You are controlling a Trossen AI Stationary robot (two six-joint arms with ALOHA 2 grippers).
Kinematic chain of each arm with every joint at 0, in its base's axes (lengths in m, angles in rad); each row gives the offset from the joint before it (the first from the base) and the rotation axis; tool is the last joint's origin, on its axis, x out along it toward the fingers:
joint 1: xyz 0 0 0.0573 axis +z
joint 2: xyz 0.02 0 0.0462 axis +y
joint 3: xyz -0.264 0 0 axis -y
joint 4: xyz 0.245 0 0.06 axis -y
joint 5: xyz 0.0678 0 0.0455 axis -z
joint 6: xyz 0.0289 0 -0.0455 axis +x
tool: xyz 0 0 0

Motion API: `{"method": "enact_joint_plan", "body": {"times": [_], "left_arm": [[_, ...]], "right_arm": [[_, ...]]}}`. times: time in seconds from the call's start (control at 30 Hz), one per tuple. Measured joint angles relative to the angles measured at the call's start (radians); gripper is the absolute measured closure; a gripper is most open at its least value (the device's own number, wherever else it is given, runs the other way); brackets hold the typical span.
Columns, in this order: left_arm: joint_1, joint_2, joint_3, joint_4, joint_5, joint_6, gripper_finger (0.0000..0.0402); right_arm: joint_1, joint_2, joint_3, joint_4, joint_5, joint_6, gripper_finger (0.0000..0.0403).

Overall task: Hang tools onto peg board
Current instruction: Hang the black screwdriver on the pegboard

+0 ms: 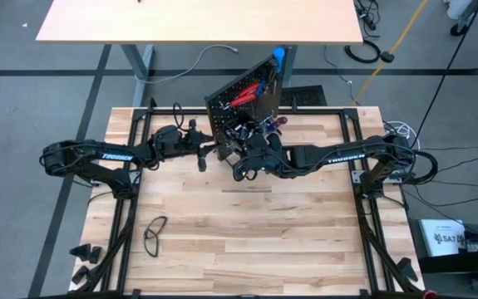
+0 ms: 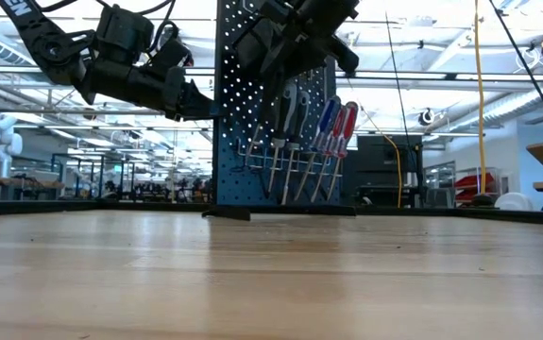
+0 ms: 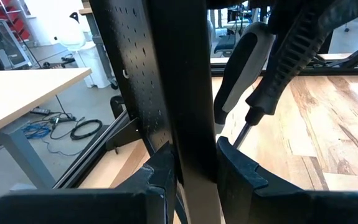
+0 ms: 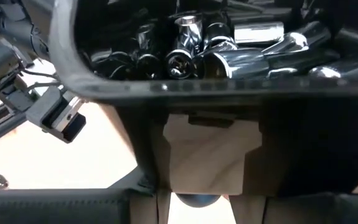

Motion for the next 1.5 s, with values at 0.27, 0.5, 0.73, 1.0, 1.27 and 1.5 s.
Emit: {"method": "enact_joint_plan", "body": {"times": [0.27,0.5,0.73,1.0,1.27,1.5], "left_arm": [[0.0,0.0,0.0,0.0,0.0,0.0,0.0317],[-0.001,0.0,0.0,0.0,0.001,-0.001,0.0317],[-0.001,0.0,0.0,0.0,0.001,0.0,0.0317],[-0.003,0.0,0.001,0.0,-0.014,0.011,0.0302],[-0.004,0.005,-0.002,-0.039,-0.037,0.013,0.0243],[-0.011,0.003,-0.002,-0.047,-0.038,0.038,0.024]], "right_arm": [[0.0,0.0,0.0,-0.008,0.001,0.02,0.0295],[0.0,0.0,0.0,-0.009,0.003,0.034,0.0291],[0.0,0.0,0.0,-0.01,0.004,0.045,0.0283],[0.0,0.0,0.0,-0.009,0.008,0.037,0.028],[-0.004,0.0,0.001,-0.003,0.02,0.025,0.0277],[-0.003,0.0,0.001,0.007,0.009,0.002,0.0276]]}}
